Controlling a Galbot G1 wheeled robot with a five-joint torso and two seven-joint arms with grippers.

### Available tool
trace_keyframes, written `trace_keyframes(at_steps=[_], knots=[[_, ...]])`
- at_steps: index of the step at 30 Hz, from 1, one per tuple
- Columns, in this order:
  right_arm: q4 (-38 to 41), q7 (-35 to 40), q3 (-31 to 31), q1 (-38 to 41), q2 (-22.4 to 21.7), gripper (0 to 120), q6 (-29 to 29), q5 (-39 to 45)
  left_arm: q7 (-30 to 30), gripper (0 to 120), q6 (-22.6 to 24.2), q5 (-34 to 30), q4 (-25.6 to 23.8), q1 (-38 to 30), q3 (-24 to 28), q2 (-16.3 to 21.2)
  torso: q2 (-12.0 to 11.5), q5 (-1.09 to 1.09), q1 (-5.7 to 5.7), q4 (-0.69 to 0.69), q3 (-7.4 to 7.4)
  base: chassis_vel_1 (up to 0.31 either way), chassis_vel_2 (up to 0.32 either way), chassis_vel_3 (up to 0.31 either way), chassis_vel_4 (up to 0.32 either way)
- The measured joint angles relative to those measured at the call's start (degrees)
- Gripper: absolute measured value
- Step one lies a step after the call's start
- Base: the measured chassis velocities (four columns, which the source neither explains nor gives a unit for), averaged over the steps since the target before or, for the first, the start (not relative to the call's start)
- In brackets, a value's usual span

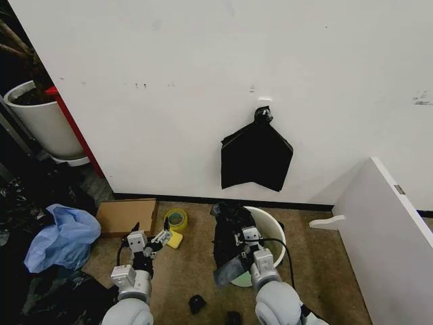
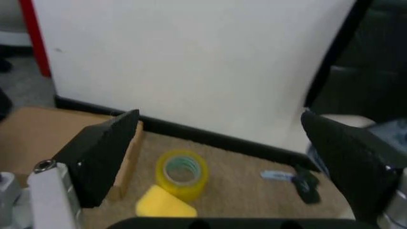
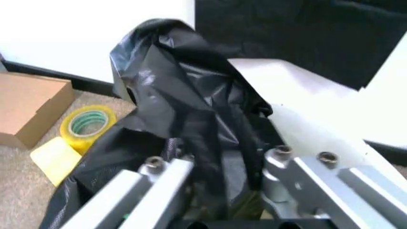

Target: Place the garbage bag over the trash bin.

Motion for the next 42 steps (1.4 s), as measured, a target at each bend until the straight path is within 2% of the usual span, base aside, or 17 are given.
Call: trace_keyframes(at_steps=[3, 5, 9, 13, 23, 29, 32, 33, 36, 42], knots=[[0.01, -0.01, 0.94, -0.34, -0.62, 0, 0.24, 3.5, 1.69, 100, 1.48, -1.97, -0.12, -0.37, 0.35, 0.72, 0.0, 0.0, 0.0, 0.0, 0.0, 0.0, 0.0, 0.0, 0.0], [-0.02, -0.01, 1.08, -0.39, -0.72, 0, 0.24, 4.12, 2.27, 100, 1.67, -2.42, -0.13, -0.45, 0.44, 0.87, 0.0, 0.0, 0.0, 0.0, 0.0, 0.0, 0.0, 0.0, 0.0], [-0.15, 0.85, 2.7, -0.19, -1.04, 0, -0.36, 11.39, 7.87, 100, 1.94, -4.27, 0.87, -1.67, 1.07, 1.53, 0.0, 0.0, 0.0, 0.0, 0.0, 0.0, 0.0, 0.0, 0.0], [0.41, 1.04, 3.6, -0.11, -1.26, 0, -1.27, 15.03, 10.13, 100, 1.97, -4.99, 1.75, -2.81, 1.4, 1.53, 0.0, 0.0, 0.0, 0.0, 0.0, 0.0, 0.0, 0.0, 0.0], [0.63, 1.01, 5.67, -1.48, -2.52, 0, -2.29, 17.14, 15.08, 100, 2.88, -9.39, 6.31, -7.28, 2.54, 1.69, 0.0, 0.0, 0.0, 0.0, 0.0, 0.0, 0.0, 0.0, 0.0], [1.35, 1.06, 5.72, -2.12, -2.65, 0, -2.3, 17.42, 17.26, 100, 5.58, -13.36, 7.86, -10.02, 4.04, 2.26, 0.0, -0.01, 0.0, 0.0, 0.0, 0.0, 0.0, 0.0, 0.0], [2.02, 1.21, 4.68, -2.26, -1.98, 0, -2.29, 17.42, 18.12, 100, 9.49, -16.71, 8.19, -12.13, 7.6, 3.48, 0.0, 0.0, 0.0, 0.0, 0.0, 0.0, 0.0, 0.0, 0.0], [2.02, 1.21, 4.68, -2.26, -1.98, 0, -2.29, 17.42, 18.12, 100, 9.49, -16.71, 8.19, -12.13, 7.6, 3.48, 0.0, 0.0, 0.0, 0.0, 0.0, 0.0, 0.0, 0.0, 0.0], [2.18, 1.25, 3.58, -1.78, -1.5, 0, -2.43, 17.37, 18.43, 100, 12.68, -17.85, 8.76, -14.1, 11.95, 4.54, 0.0, 0.0, 0.0, -0.01, 0.0, 0.0, 0.0, 0.0, 0.0], [1.65, 1.19, 3.07, -0.71, -1.44, 0, -2.76, 17.41, 17.52, 100, 15.13, -17.6, 11.78, -17.9, 16.91, 4.58, 0.0, 0.0, 0.0, -0.01, 0.0, 0.0, 0.0, 0.0, 0.0]])
